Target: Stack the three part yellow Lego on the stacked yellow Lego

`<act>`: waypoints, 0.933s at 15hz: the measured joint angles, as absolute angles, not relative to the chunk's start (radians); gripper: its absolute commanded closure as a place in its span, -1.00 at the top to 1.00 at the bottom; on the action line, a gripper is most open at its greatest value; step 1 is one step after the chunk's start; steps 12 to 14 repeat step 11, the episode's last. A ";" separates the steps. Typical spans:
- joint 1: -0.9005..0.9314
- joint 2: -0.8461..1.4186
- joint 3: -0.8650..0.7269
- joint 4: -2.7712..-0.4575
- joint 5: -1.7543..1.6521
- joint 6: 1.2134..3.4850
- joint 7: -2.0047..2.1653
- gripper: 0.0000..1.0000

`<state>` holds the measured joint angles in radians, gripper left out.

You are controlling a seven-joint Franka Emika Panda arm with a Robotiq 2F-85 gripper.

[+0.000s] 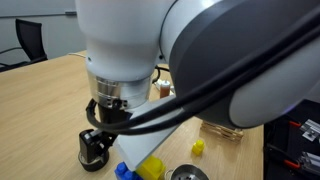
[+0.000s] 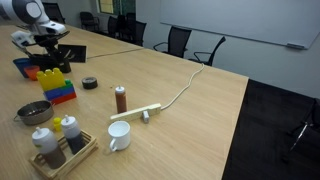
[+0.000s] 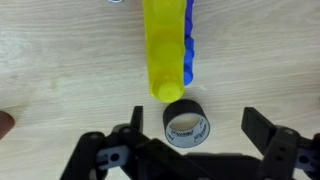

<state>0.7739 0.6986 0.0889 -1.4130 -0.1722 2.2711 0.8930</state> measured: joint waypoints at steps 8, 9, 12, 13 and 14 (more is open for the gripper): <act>0.799 0.656 -0.050 -1.464 -0.273 2.296 1.160 1.00; 0.804 0.653 -0.057 -1.470 -0.275 2.300 1.178 1.00; 0.812 0.645 -0.060 -1.478 -0.275 2.301 1.194 1.00; 0.812 0.645 -0.060 -1.478 -0.275 2.301 1.194 1.00; 0.812 0.645 -0.060 -1.478 -0.275 2.301 1.194 1.00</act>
